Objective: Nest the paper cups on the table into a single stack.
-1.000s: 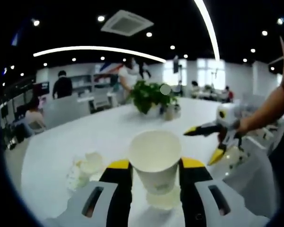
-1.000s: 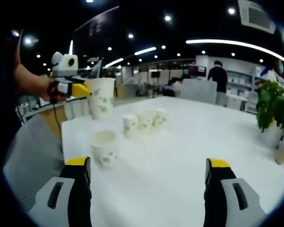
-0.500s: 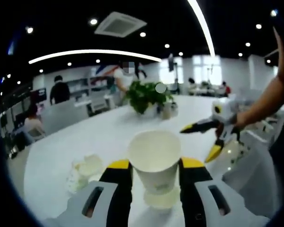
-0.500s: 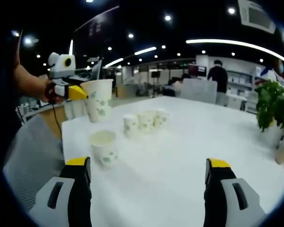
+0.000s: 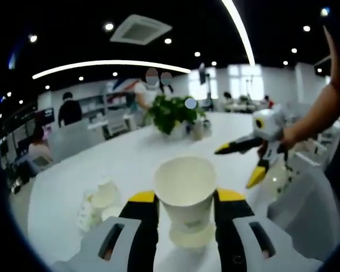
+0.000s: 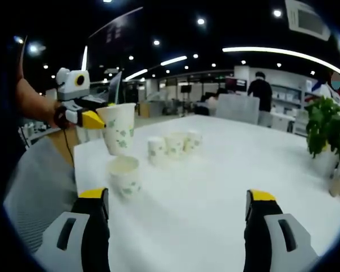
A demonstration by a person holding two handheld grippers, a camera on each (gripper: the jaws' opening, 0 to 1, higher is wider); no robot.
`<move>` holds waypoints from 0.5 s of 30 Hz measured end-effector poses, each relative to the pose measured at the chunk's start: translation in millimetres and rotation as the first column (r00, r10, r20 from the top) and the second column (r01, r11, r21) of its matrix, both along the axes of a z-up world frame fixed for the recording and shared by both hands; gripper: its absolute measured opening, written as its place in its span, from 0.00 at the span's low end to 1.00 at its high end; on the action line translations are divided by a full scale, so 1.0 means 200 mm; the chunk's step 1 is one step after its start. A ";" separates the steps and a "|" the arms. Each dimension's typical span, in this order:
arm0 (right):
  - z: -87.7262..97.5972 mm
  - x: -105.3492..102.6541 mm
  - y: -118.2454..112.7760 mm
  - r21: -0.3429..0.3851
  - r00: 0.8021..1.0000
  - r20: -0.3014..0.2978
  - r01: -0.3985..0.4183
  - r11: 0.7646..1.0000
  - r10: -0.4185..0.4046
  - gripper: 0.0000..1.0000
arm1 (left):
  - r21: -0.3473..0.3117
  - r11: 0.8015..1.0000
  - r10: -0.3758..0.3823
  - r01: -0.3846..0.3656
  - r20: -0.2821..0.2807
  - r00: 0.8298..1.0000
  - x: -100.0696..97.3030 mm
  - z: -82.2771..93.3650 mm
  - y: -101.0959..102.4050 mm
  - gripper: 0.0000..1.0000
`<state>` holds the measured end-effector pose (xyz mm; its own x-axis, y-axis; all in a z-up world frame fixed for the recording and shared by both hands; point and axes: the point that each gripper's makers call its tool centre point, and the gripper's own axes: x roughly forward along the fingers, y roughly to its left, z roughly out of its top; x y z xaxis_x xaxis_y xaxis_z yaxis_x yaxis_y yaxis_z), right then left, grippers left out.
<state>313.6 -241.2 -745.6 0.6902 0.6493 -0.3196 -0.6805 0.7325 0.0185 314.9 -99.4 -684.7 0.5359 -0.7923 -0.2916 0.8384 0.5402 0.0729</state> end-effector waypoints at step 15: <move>-0.01 -0.01 0.03 0.004 1.000 -0.006 -0.011 1.000 0.011 0.99 | -0.003 1.000 0.013 -0.014 -0.022 1.000 0.01 -0.12 0.01 0.36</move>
<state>311.7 -235.1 -747.0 0.6811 0.6579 -0.3214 -0.6883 0.7250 0.0256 316.3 -97.7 -709.0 0.5399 -0.7859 -0.3015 0.8324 0.5517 0.0528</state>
